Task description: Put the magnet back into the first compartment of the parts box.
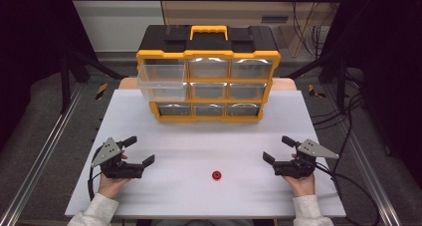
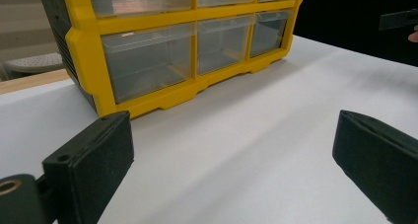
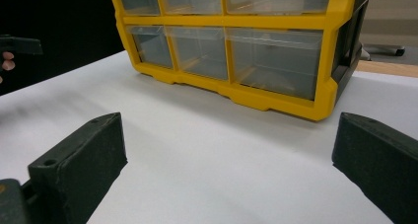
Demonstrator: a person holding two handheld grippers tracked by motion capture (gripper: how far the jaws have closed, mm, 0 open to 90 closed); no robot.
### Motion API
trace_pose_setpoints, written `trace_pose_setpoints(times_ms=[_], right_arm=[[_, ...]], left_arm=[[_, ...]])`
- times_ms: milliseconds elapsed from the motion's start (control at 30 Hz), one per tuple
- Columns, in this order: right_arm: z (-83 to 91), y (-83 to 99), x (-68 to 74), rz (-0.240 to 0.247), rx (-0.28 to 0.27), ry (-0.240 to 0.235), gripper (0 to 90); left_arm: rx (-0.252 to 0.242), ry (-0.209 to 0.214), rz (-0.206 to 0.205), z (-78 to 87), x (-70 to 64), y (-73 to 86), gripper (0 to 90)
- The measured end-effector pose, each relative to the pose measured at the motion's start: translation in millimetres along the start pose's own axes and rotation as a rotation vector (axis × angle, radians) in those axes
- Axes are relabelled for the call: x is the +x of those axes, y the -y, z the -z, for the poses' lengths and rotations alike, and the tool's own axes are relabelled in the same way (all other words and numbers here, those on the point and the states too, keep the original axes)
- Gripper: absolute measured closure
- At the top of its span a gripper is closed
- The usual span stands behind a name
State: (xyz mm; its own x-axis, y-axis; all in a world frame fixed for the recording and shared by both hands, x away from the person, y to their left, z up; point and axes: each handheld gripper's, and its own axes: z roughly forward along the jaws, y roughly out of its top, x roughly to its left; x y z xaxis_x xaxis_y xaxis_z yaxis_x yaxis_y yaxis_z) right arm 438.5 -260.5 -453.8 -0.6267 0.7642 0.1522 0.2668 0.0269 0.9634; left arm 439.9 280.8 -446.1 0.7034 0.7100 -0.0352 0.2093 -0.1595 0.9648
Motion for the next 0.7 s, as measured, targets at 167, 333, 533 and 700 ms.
trace_pose_setpoints(times_ms=[167, 333, 533, 700], right_arm=[[-0.4, -0.2, 0.6, -0.014, 0.004, -0.001, 0.6], [-1.7, -0.6, 1.9, 0.002, 0.017, 0.004, 0.5], [-4.4, -2.8, 7.1, 0.015, 0.032, -0.006, 0.5], [-8.2, -5.6, 14.1, 0.033, 0.04, -0.021, 0.5]], left_arm=[[0.004, 0.002, -0.004, 0.1, -0.5, 0.2, 1.6], [0.007, 0.005, -0.006, -0.7, -0.7, 0.4, 1.6], [0.012, -0.002, -0.007, -1.2, -0.9, 0.6, 1.6], [0.013, -0.009, -0.006, -1.4, -0.4, 0.5, 1.6]])
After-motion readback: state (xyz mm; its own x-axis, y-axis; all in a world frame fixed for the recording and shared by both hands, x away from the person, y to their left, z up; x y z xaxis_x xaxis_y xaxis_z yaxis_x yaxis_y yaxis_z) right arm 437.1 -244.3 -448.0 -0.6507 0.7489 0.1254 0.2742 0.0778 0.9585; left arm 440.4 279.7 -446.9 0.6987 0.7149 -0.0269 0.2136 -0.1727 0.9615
